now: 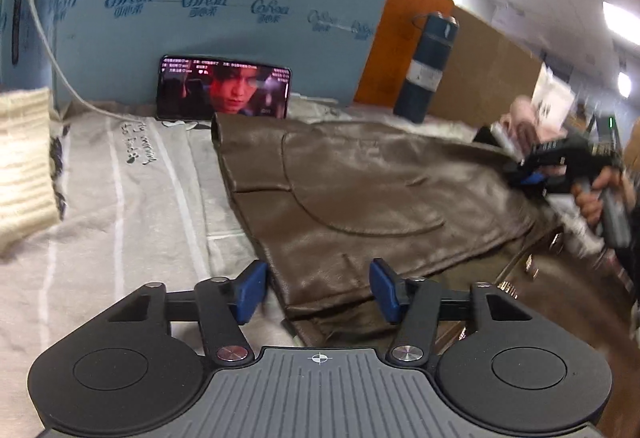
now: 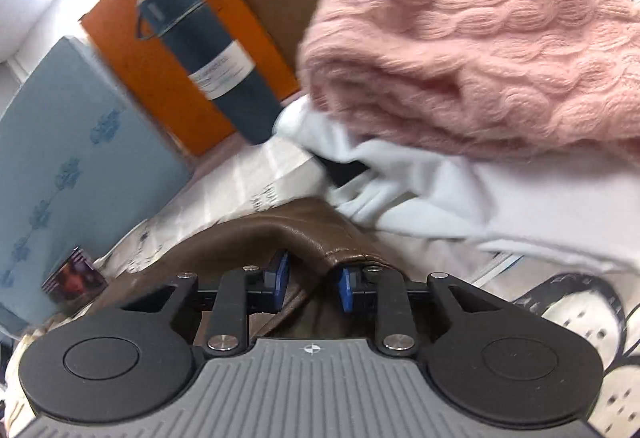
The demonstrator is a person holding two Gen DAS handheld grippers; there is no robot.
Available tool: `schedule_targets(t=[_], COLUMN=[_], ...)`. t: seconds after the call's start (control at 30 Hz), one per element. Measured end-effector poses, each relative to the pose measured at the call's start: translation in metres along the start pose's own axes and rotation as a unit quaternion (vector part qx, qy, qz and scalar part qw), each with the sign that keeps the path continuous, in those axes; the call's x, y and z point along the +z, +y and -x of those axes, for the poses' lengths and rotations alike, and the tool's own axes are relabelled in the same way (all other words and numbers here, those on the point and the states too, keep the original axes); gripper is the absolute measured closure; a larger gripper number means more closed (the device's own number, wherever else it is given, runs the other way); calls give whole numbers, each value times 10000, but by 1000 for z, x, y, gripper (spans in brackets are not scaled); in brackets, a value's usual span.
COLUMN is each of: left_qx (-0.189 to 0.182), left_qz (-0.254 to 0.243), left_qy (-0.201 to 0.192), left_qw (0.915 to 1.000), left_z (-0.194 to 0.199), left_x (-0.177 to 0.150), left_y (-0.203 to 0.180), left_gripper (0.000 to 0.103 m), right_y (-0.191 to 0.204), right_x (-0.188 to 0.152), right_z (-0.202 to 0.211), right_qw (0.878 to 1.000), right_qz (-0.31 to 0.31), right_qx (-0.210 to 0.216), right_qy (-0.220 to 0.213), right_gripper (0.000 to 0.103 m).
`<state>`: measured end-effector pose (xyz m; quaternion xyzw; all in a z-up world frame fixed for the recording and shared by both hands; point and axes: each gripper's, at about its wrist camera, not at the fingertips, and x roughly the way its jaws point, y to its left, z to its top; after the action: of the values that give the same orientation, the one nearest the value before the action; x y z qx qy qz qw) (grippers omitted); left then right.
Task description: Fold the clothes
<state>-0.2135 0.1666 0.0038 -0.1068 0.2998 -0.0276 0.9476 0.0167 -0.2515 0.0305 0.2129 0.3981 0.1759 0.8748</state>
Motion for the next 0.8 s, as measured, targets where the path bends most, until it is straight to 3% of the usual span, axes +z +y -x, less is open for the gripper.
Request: schedule_targets(t=[0.07,0.13,0.23,0.33,0.47,0.6,0.7,0.8], left_qx=[-20,-57,-163,-69,-152,-375,-545,-597], left_qz=[59,118,166,-16,-244,-386,-446,-361], left_qy=[-120,-247,-398,-291,-76,127,20,-328], left_qw=[9999,9996,9989,9996,9996,9985,9975,9970], left_z=[11,24,48,59,61,54,58,66], left_x=[-2,-6,-17,-27,-36,-41,-47,-53], left_y=[3,6,7,-1,-13,-21,-28,-29], left_gripper=[44,38,26,20,17,17,17,19], right_y=[-7,-8,-6,8,29,46,44,42], right_x=[-1,-6,-18,-40,-76,-102,-112,-118], right_z=[2,17,48,82,105,91,79,78], right_qw=[9997,9991,9960,9874,9672,9574,9593,9583], right_qz=[-65,81,492,1154,1996,2506,2467,2539], right_qx=[132,384,747,1077,1570,1382,1232,1188], right_qy=[181,176,58,-121,35,385,605,554], right_gripper=[70,42,31,22,17,16,16,19])
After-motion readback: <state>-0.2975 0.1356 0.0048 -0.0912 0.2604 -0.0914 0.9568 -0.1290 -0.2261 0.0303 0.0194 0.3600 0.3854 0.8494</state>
